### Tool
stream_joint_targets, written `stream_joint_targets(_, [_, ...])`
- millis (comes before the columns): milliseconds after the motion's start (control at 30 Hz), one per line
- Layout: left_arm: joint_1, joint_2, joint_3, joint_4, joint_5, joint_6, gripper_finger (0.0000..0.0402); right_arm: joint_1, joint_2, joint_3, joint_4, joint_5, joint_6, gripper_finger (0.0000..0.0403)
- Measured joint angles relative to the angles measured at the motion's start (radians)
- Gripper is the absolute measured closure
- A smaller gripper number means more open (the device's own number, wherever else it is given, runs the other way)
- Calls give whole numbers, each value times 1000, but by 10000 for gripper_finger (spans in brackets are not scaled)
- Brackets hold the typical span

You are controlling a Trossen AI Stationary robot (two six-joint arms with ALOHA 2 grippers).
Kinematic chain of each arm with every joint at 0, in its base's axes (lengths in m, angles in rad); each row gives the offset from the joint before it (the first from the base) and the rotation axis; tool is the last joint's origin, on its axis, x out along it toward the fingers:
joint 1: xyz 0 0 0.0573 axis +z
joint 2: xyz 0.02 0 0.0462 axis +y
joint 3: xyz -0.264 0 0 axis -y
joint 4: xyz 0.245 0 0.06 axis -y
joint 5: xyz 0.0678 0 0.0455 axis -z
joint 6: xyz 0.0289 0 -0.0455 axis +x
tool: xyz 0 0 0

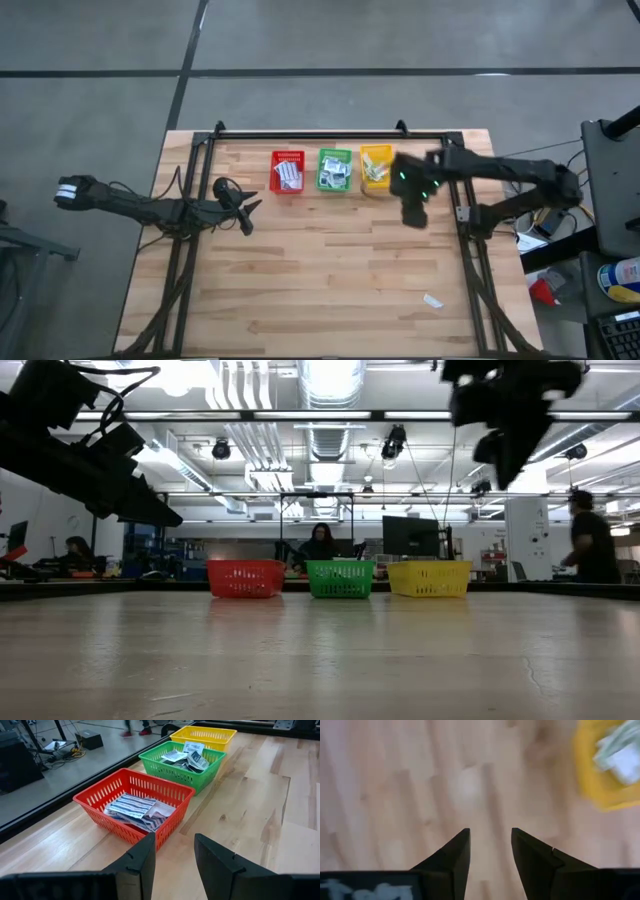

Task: Pick & Place First Aid Supplies
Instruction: Put the green bandage into the yellow basket

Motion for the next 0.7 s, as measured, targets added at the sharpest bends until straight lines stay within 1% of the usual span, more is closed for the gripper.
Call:
stream_joint_targets(133, [0, 0, 0, 0, 0, 0, 268, 171, -107, -107, 1, -12, 140, 266])
stream_joint_targets(267, [0, 0, 0, 0, 3, 0, 268, 331, -153, -193, 6, -64, 277, 262])
stream_joint_targets(433, [0, 0, 0, 1, 3, 0, 268, 500, -141, -262, 36, -123, 408, 264])
stream_joint_targets(700, [0, 0, 0, 2, 2, 0, 268, 691, -72, -309, 221, -129, 564, 273])
